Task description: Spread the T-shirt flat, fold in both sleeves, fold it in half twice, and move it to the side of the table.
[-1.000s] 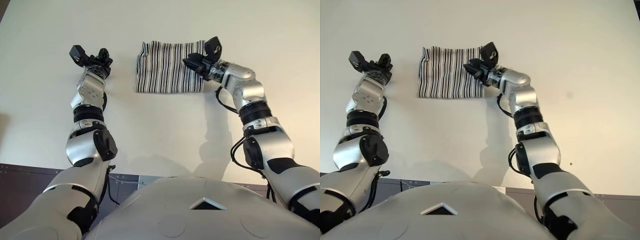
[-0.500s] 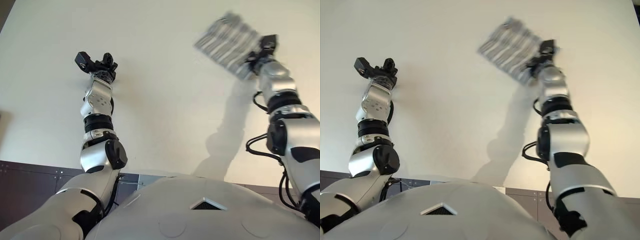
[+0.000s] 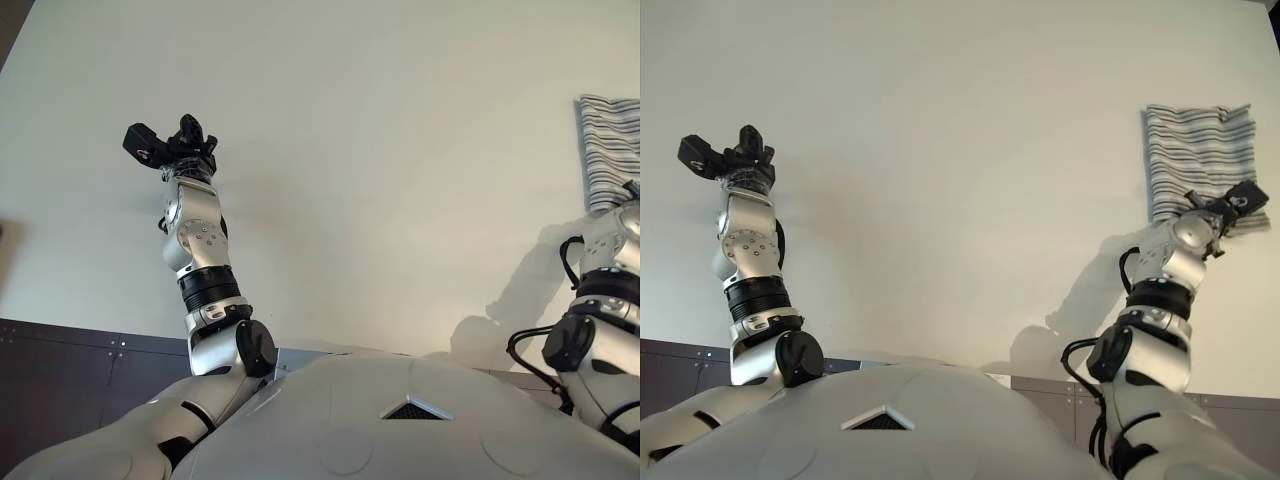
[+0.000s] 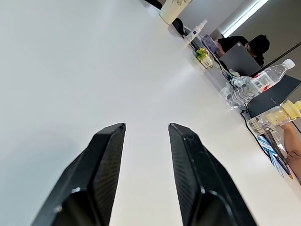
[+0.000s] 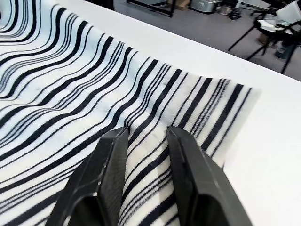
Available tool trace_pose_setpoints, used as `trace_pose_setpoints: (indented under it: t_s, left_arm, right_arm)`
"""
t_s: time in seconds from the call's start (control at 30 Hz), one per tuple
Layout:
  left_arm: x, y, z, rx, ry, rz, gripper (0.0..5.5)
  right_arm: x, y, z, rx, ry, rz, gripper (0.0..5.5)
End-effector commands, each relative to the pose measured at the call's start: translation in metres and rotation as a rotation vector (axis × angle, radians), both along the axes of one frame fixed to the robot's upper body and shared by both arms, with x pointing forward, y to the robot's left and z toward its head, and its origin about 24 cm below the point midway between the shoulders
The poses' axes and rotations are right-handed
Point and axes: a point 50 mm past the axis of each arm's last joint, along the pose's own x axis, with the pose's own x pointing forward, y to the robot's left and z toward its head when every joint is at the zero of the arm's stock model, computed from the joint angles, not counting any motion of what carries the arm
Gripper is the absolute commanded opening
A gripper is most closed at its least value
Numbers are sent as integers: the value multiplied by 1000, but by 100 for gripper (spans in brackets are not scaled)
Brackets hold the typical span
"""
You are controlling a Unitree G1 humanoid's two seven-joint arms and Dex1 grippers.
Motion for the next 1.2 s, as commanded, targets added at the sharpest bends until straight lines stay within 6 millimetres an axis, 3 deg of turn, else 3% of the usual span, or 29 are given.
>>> trace_pose_setpoints:
  t_s: [0.03,0.1,0.17,0.27,0.33,0.4,0.57,0.67,0.83,0.93,1.07,1.2]
  left_arm:
    - [11,-14,20,87,-41,-32,170]
    - [18,-17,39,238,-78,-44,170]
    - [28,-29,66,429,-151,-68,170]
    - [38,-68,99,628,-280,-149,170]
    - [39,-92,108,657,-331,-190,170]
    - [41,-107,111,639,-349,-216,173]
    - [45,-121,138,656,-450,-252,227]
    - [44,-126,141,665,-461,-266,279]
    - [50,-130,157,716,-526,-254,372]
    - [48,-132,164,745,-577,-282,372]
    - [44,-136,183,666,-634,-255,418]
    - [44,-131,203,562,-644,-167,399]
  right_arm:
    - [19,29,28,-236,-2,138,147]
    - [52,59,79,-449,-167,303,147]
    - [80,107,113,-493,-326,499,147]
    - [102,180,128,-379,-456,799,147]
    - [104,213,131,-315,-499,930,147]
    - [103,231,135,-291,-538,1011,166]
    - [108,246,160,-332,-627,1069,252]
    - [106,254,166,-338,-656,1071,297]
    - [110,273,191,-323,-752,1110,297]
    - [115,283,206,-320,-795,1143,297]
    - [117,279,220,-240,-836,1129,297]
    - [115,268,241,-174,-884,1069,297]
